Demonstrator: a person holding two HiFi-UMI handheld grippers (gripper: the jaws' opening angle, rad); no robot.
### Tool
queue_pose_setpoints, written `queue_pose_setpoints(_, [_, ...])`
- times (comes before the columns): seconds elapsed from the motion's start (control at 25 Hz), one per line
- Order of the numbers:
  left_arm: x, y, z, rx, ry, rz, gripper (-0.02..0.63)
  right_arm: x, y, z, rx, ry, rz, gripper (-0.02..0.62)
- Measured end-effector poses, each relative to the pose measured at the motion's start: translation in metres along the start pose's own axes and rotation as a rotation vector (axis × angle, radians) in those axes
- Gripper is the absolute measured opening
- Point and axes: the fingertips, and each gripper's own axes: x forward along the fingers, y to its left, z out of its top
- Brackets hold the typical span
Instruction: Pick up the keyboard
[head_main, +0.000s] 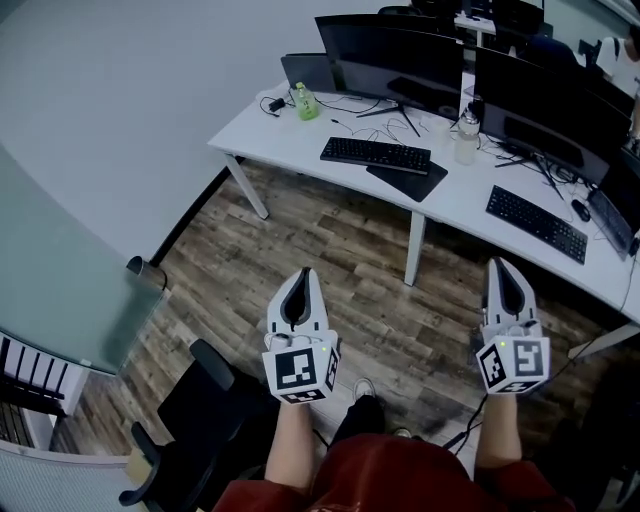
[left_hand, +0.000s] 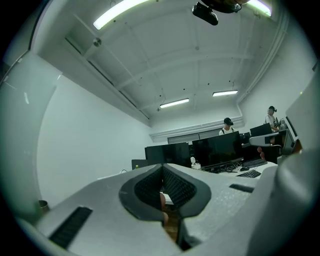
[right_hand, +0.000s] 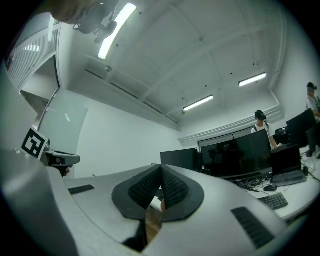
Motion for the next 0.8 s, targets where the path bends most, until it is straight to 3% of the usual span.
queue_pose_setpoints(0.48, [0.093, 0.098, -0.02, -0.029, 0.018, 0.041, 0.006, 0.131, 0.032, -0.026, -0.016, 0.054, 0.001, -0.002])
queue_pose_setpoints(0.8, [0.144, 0.149, -0.023, -0.037, 0.005, 0.038, 0.006, 0.197, 0.06, -0.025, -0.044, 0.035, 0.001, -0.002])
